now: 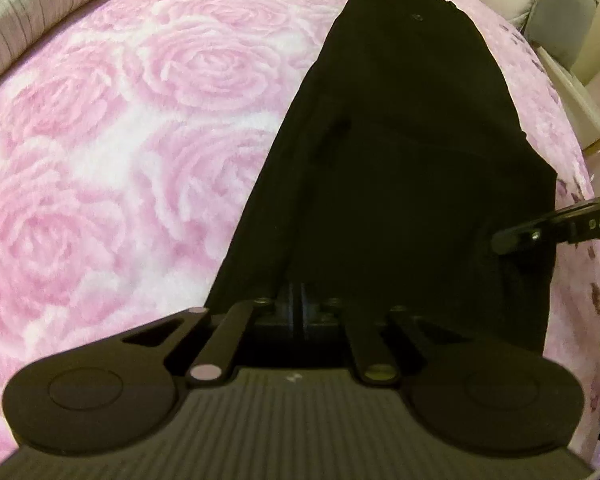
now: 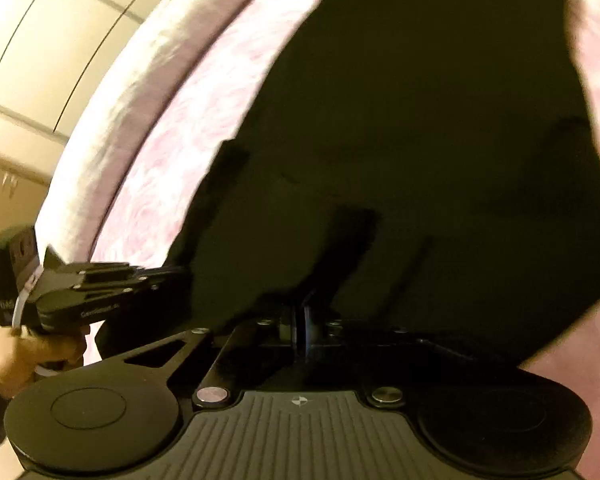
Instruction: Fold clothes
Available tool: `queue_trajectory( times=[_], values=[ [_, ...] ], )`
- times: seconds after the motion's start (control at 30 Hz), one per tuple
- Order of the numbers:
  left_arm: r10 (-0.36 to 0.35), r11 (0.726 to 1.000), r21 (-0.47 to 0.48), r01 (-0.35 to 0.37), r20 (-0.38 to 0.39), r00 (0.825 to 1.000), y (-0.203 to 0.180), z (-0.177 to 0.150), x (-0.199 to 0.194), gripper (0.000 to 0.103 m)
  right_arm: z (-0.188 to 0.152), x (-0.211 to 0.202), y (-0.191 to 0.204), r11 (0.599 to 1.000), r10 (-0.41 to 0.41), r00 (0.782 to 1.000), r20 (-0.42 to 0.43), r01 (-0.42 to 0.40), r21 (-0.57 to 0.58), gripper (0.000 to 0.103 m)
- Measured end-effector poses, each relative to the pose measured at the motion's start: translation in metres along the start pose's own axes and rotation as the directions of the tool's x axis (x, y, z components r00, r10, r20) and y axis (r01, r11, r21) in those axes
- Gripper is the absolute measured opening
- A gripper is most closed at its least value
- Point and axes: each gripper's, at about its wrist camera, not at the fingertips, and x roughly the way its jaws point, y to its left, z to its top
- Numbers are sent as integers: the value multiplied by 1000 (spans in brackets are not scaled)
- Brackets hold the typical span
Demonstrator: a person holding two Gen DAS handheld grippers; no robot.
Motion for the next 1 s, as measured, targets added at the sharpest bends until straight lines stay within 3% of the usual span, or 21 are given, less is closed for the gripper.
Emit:
queue_trajectory(
  times=[0.13, 0.23, 0.27, 0.37, 0.4, 0.53, 0.6, 0.67, 0.73, 0.9, 1.0],
  values=[
    [8, 1000, 2, -8, 20, 1000, -4, 10, 6, 6, -2, -23, -14, 998, -68, 998, 16, 68, -13, 0],
    [-4, 1000, 30, 3, 37, 999, -12, 21, 9, 11, 12, -26, 13, 989, -54, 998, 32, 58, -133, 3],
    [-11, 999, 40, 9, 40, 999, -15, 24, 11, 13, 16, -27, 21, 980, -37, 999, 27, 42, -193, 11],
    [-7, 996, 88, 4, 33, 999, -21, 31, 17, 15, 36, -25, 33, 934, 32, 999, -4, -31, -357, 65],
    [-4, 996, 90, 1, 33, 999, -22, 31, 18, 15, 46, -23, 34, 914, 52, 998, -20, -55, -401, 68],
    [12, 996, 90, -15, 40, 999, -27, 30, 18, 15, 78, -2, 38, 831, 45, 991, -124, -106, -546, 68],
    [26, 996, 84, -30, 48, 999, -28, 29, 21, 15, 82, 11, 44, 759, 13, 983, -185, -131, -638, 68],
    [45, 996, 76, -49, 53, 998, -30, 31, 24, 16, 77, 17, 50, 675, -57, 979, -197, -107, -730, 67],
    [75, 994, 79, -79, 58, 995, -32, 36, 26, 12, 76, 26, 49, 618, -134, 979, -152, -37, -785, 65],
    [120, 991, 53, -125, 86, 989, -32, 52, 31, 7, 73, 15, 42, 643, -162, 983, -82, 42, -765, 65],
    [129, 989, 65, -135, 87, 988, -33, 55, 28, 7, 69, 6, 36, 674, -237, 972, -7, 159, -722, 63]
  ],
)
